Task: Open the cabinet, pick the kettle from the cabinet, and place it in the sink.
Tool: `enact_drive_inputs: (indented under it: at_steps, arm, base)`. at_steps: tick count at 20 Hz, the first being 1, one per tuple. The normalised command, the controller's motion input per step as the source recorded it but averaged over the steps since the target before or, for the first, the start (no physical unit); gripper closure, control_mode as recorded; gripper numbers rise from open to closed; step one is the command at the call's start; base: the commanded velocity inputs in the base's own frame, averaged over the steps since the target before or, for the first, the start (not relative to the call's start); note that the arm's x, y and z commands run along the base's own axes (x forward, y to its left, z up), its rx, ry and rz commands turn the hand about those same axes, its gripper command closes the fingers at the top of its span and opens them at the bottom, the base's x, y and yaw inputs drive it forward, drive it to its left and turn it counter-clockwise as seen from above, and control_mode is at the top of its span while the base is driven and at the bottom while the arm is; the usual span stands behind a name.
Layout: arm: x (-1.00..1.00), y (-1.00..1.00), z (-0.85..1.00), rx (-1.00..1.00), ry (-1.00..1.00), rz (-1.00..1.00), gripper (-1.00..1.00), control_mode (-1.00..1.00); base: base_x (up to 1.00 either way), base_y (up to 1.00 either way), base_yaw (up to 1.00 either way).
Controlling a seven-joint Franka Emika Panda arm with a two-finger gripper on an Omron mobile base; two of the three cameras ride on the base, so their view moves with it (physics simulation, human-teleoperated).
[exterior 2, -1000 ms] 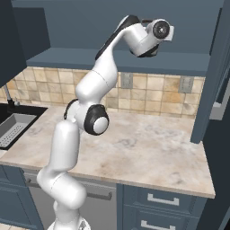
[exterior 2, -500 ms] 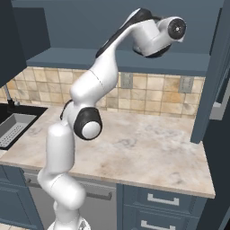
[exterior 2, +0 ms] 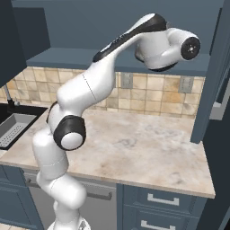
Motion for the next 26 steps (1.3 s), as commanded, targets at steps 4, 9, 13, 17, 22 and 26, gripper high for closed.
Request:
enact_drive_inputs:
  at_steps: [4, 9, 13, 17, 22, 26]
  arm:
    - [-0.71, 0.0, -0.01, -0.05, -0.06, 0.0, 1.0, -1.0]
    - [-0.7, 0.0, 0.0, -0.1, -0.04, 0.0, 1.0, -1.0]
    - [-0.73, 0.0, -0.01, -0.18, -0.04, 0.0, 1.0, -1.0]
    - [-0.74, 0.0, -0.04, -0.19, -0.01, 0.0, 1.0, -1.0]
    - [-0.73, 0.08, -0.18, -0.17, 0.0, 0.0, 1.0, -1.0]
    - [-0.67, 0.19, -0.35, -0.05, 0.0, 0.0, 1.0, -1.0]
  base:
    - [0.0, 0.0, 0.0]
    - [0.0, 0.0, 0.0]
    - [0.0, 0.0, 0.0]
    - [0.0, 0.0, 0.0]
    - [0.0, 0.0, 0.0]
    - [0.0, 0.0, 0.0]
